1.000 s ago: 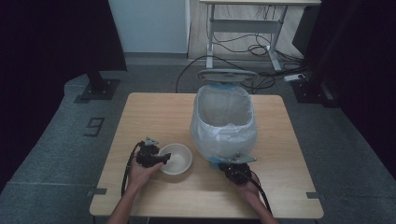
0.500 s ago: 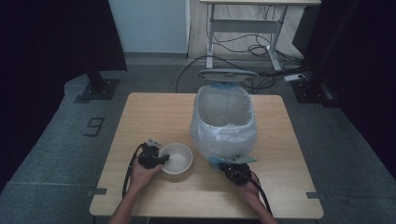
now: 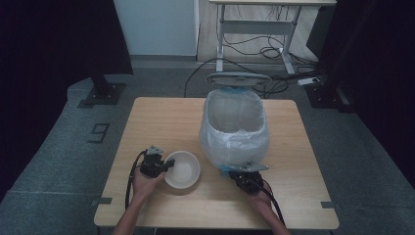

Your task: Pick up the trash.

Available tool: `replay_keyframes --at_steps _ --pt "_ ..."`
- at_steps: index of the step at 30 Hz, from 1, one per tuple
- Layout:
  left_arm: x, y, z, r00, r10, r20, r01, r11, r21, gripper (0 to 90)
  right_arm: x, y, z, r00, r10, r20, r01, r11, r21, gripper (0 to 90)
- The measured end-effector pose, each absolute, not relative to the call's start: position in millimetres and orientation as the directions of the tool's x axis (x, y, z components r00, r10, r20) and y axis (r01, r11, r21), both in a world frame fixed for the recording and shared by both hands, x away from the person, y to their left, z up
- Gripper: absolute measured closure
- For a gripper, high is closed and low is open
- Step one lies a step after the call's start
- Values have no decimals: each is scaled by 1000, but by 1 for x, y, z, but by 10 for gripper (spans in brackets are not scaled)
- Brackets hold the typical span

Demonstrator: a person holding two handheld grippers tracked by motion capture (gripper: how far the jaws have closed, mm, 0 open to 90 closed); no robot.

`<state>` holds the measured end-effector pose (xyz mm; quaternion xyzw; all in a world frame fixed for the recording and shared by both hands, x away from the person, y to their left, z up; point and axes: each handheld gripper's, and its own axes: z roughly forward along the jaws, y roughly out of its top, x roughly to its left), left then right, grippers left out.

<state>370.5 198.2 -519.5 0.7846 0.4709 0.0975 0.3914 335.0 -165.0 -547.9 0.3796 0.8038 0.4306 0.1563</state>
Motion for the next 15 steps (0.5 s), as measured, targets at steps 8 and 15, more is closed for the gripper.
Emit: replay_keyframes --at_steps 8,15 --pt "365 200 -513 554 801 -227 649 -245 720 865 335 -165 -548 -663 744 76 476 341 810 897" --pt "361 202 -507 563 792 -236 634 -231 738 865 335 -165 -548 -663 745 76 476 341 811 897"
